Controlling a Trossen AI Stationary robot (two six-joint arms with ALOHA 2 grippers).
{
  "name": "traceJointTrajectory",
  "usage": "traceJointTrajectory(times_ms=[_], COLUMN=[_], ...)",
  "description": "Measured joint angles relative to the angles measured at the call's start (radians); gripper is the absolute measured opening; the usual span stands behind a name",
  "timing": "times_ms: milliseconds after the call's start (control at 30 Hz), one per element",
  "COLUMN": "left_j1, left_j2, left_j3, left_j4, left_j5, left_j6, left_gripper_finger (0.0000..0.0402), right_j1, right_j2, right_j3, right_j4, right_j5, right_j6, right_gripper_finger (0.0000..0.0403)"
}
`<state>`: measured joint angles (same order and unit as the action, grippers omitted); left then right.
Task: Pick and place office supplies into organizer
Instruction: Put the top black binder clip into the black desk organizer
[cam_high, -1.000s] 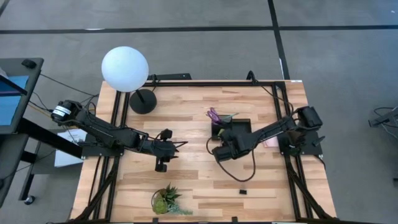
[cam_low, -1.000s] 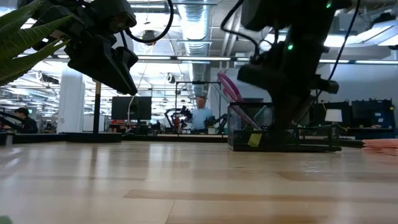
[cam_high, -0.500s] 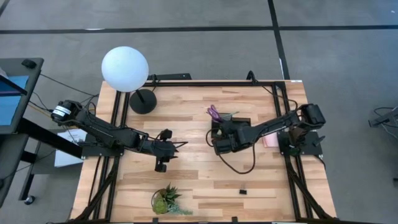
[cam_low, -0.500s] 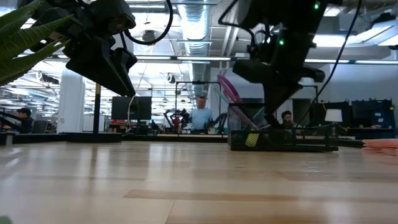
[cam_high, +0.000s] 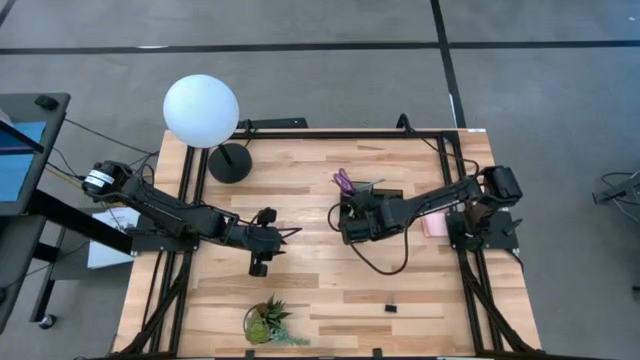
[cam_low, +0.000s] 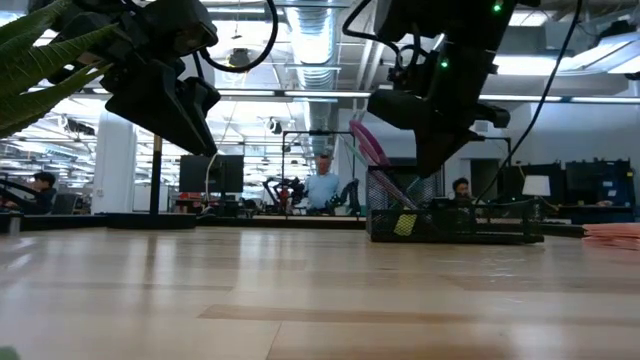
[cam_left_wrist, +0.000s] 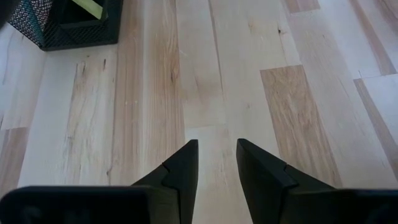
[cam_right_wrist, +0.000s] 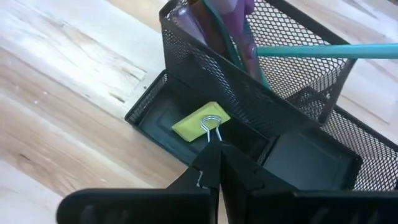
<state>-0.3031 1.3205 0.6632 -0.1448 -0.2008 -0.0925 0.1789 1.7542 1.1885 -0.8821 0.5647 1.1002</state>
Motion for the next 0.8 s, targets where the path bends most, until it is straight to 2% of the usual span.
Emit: traceJointTrajectory(times_ms=[267,400,533,600,667,800], left_j1=[0.000,0.000,0.000,0.000,0.000,-0.001], left_j2=[0.000,0.000,0.000,0.000,0.000,0.002], left_j3=[0.000,0.000,0.000,0.000,0.000,0.000], left_j4=[0.000,0.000,0.000,-0.001,0.002,-0.009], left_j5=[0.000,0.002,0.004,0.003,0.004,0.005], left_j6=[-0.006,-0.008,-0.007,-0.007,-0.007,-0.007], left_gripper_finger=[0.0105,0.0105,0.0105,0.0105,0.0105,0.0105], right_j1=[-0.070,-0.092,-0.089,-0.088,-0.088,-0.092], right_j2=[0.000,0.004,0.043,0.081,0.107,0.111], right_j3=[0.000,0.000,-0.004,0.007,-0.005,0.006], right_j4=[0.097,0.143,0.155,0.206,0.157,0.192], right_j5=[-0.020,-0.083,-0.103,-0.105,-0.088,-0.039], right_j6=[0.013,0.014,0.000,-0.008,-0.029,-0.021], right_gripper_finger=[0.0000,0.0000,0.0000,0.0000,0.0000,0.0000])
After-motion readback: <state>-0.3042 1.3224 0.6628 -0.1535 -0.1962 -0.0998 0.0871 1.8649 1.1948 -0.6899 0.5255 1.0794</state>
